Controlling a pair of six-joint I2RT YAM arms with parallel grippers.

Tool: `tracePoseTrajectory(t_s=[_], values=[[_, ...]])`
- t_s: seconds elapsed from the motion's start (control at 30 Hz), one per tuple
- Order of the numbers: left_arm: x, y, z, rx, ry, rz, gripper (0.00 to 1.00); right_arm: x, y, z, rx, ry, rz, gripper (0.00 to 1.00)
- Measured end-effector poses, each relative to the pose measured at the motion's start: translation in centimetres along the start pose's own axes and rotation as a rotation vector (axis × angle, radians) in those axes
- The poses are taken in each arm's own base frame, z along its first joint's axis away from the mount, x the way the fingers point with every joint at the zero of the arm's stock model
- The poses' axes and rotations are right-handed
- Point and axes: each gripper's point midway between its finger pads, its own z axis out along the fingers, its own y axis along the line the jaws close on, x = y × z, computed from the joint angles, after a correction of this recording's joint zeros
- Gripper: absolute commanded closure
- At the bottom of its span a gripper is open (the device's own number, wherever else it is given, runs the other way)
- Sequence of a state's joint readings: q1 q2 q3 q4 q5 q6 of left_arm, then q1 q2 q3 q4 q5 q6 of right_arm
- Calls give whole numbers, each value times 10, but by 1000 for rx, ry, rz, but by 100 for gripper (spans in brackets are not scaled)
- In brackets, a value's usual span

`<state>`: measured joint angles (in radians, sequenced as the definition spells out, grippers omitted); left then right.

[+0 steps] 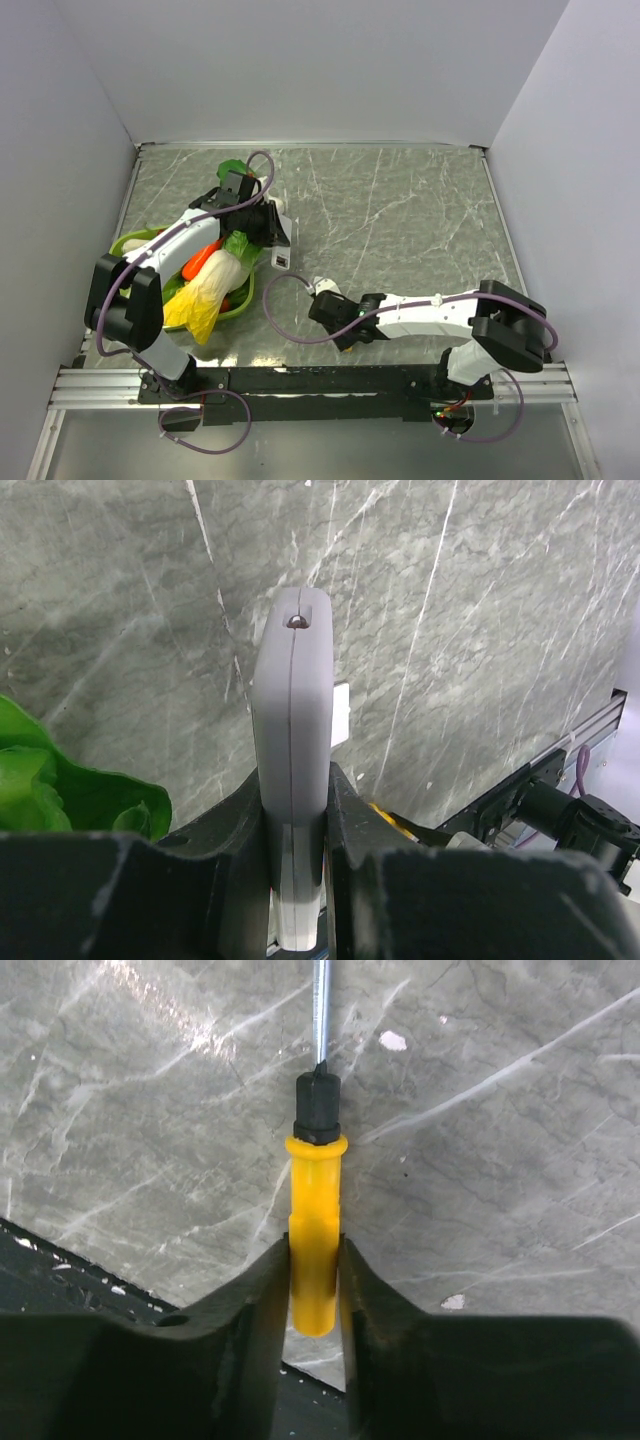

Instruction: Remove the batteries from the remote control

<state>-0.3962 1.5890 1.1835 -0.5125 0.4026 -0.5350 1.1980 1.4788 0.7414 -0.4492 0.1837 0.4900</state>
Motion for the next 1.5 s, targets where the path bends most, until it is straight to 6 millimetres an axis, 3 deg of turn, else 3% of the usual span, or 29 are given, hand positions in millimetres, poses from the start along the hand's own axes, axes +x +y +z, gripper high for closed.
tracePoseTrajectory(t_s=[0.1,0.3,0.4,0.63,0.93,1.13,1.5], values=[[1,0,0,0,1,0,99,0,-1,2,17,14,-1,100],[1,-1,0,8,3,6,99,-5,-1,-4,51,7,-34,100],[1,-1,0,12,6,20,99,-12,-11,-17,87,0,-107,100],[6,-9,2,38,19,39,99,-64,-16,-68,43,-187,-371,100],[46,-18,8,106,57,-17,99,-80,-35,-106,64,-289,-734,100],[47,-38,9,171,36,-27,99,-87,-61,-111,212,-297,-875,100],[61,-46,17,243,86,-143,99,-97,-115,-104,631,-305,-1114,100]])
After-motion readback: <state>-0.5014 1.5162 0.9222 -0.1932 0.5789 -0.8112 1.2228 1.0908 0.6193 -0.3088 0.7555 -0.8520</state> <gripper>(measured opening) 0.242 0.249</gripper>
